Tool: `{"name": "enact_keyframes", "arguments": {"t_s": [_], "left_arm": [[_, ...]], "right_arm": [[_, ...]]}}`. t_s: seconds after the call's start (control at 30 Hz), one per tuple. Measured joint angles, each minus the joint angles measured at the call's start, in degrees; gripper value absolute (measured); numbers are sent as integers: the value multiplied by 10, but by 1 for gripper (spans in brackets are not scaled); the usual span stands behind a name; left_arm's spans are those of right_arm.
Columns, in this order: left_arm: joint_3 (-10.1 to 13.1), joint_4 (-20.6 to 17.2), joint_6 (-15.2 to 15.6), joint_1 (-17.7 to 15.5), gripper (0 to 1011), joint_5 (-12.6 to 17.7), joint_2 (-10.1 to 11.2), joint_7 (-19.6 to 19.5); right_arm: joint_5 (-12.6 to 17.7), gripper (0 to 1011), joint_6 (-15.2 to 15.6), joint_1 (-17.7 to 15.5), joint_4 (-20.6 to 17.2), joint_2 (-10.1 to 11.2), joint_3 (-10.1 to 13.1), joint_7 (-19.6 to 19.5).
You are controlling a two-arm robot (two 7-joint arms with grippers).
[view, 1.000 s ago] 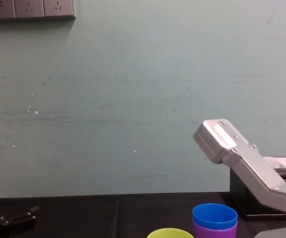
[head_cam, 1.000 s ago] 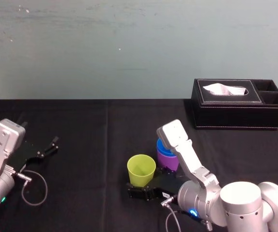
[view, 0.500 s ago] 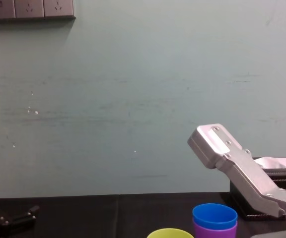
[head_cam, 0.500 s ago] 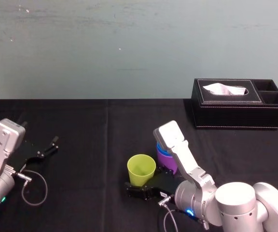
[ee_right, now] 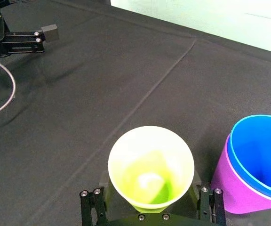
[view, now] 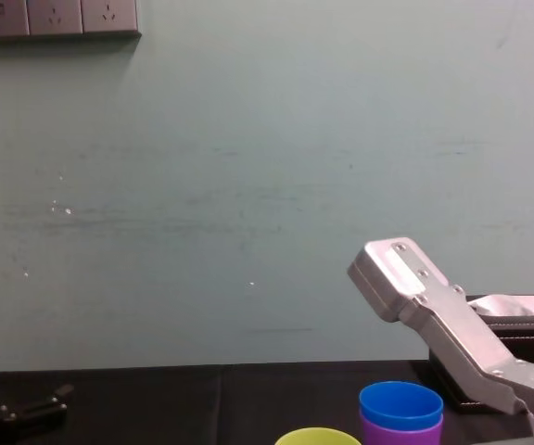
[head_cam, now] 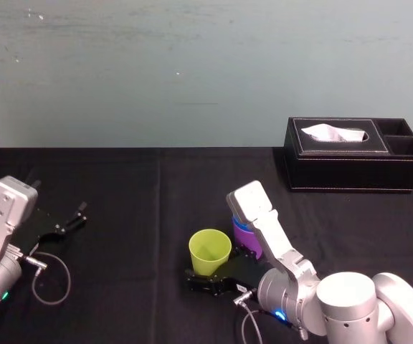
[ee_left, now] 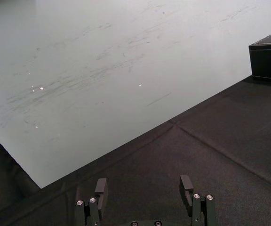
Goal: Stack the three plastic cups sequentially using one hand.
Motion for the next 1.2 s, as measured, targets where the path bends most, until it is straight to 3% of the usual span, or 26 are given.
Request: {"name": "enact_keyframes", "arguments": {"t_s": [0.6,1.2], "left_arm": [[0,0,0,0,1000,0,0,0],[0,0,0,0,1000,0,0,0]], "right_arm": [[-21,1003,-16,3,23,-25,13,7],[-29,985,-17,1,24,-29,17,13]]}}
